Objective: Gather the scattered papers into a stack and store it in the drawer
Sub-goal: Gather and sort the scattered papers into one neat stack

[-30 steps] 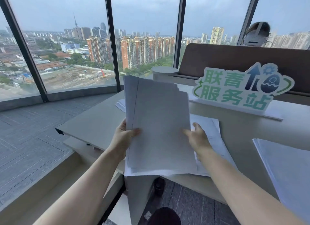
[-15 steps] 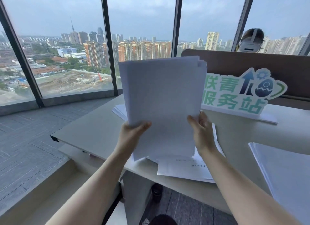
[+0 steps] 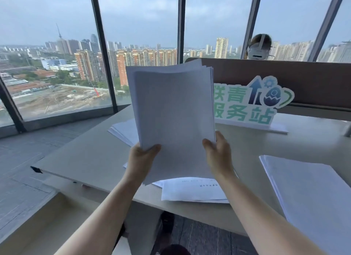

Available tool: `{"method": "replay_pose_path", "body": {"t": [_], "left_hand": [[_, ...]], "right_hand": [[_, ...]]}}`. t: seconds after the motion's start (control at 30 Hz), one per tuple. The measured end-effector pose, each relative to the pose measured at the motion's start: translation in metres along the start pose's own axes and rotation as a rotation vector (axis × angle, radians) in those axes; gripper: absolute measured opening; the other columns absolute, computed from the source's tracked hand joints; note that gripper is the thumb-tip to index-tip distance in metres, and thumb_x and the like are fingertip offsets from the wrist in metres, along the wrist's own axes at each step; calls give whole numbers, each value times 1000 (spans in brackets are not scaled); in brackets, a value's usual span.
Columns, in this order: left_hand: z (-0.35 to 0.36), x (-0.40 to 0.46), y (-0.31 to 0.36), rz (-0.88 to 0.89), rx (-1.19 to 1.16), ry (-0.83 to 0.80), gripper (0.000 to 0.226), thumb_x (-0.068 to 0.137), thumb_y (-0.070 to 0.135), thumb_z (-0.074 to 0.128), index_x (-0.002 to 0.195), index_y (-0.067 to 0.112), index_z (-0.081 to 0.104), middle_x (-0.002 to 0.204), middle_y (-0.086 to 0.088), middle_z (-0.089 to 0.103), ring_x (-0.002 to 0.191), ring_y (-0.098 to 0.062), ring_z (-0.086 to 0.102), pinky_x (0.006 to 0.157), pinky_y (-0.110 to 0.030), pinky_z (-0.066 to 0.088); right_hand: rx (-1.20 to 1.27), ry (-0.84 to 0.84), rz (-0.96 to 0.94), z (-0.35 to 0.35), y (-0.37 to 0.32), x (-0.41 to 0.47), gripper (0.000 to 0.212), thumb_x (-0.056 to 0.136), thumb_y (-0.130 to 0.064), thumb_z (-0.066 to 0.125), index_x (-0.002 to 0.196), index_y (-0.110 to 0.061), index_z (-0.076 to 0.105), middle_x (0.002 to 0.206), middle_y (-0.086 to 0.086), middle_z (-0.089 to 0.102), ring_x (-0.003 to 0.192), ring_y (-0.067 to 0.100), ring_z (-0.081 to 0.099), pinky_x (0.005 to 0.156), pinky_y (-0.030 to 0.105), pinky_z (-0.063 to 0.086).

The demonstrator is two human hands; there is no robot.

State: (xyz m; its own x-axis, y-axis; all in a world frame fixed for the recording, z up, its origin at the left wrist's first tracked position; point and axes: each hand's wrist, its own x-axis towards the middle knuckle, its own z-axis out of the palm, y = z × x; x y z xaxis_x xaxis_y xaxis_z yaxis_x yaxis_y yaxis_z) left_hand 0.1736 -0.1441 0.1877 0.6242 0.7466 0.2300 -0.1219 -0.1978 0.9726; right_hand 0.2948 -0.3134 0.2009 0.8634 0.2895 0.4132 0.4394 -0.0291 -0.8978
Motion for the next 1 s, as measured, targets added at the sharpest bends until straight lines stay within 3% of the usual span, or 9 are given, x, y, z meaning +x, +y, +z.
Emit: {"method": "replay_pose_path", "body": {"t": [0.07, 0.13, 0.2, 0.33, 0.63, 0.87, 1.0], "left_hand": [[18, -3, 10, 15, 4, -72, 23, 70, 26, 67, 86, 10, 70, 76, 0, 69, 70, -15, 63, 66, -31, 50], [40, -8, 21, 36, -17, -139, 10, 75, 14, 65, 85, 15, 67, 75, 2, 67, 69, -14, 62, 61, -23, 50], [65, -14, 29, 39, -36, -204, 19, 79, 0, 60, 83, 18, 64, 73, 3, 66, 66, -11, 61, 59, -19, 49], [114, -30, 35, -48, -155, -372, 27, 62, 8, 52, 85, 16, 64, 75, 4, 70, 64, -8, 65, 60, -22, 53], [212, -74, 27, -265, -185, -590, 39, 57, 9, 54, 93, 7, 67, 88, -8, 73, 80, -24, 67, 78, -40, 56], [255, -106, 23, -350, -108, -685, 39, 58, 13, 56, 95, 10, 65, 88, -6, 74, 74, -20, 68, 59, -25, 51], [272, -118, 20, -375, -39, -729, 37, 60, 15, 58, 97, 14, 64, 98, -13, 73, 81, -27, 67, 68, -35, 49]], "right_hand": [[-45, 34, 3, -23, -3, 6, 15, 86, 0, 52, 89, -12, 60, 65, -7, 58, 50, 5, 41, 54, 26, 38], [-107, 65, 14, -49, -5, 10, 16, 85, 1, 51, 92, -9, 62, 68, 2, 59, 51, 9, 42, 51, 25, 37], [-160, 89, 61, -78, -4, 13, 19, 85, 0, 52, 91, -13, 64, 69, 4, 60, 56, 14, 45, 48, 24, 38], [-236, 139, 161, -139, 4, 14, 19, 83, -1, 52, 79, -17, 61, 67, 1, 58, 59, 21, 47, 51, 26, 37], [-327, 259, 369, -256, 37, -2, 10, 74, -2, 57, 83, -2, 63, 68, 3, 58, 63, 20, 50, 60, 31, 37], [-383, 287, 501, -311, 51, -19, 13, 77, 2, 58, 89, 3, 63, 73, 9, 58, 65, 20, 50, 62, 31, 37], [-451, 263, 574, -330, 51, -31, 5, 80, -1, 55, 84, 1, 57, 67, 6, 53, 59, 20, 44, 58, 29, 30]]}}
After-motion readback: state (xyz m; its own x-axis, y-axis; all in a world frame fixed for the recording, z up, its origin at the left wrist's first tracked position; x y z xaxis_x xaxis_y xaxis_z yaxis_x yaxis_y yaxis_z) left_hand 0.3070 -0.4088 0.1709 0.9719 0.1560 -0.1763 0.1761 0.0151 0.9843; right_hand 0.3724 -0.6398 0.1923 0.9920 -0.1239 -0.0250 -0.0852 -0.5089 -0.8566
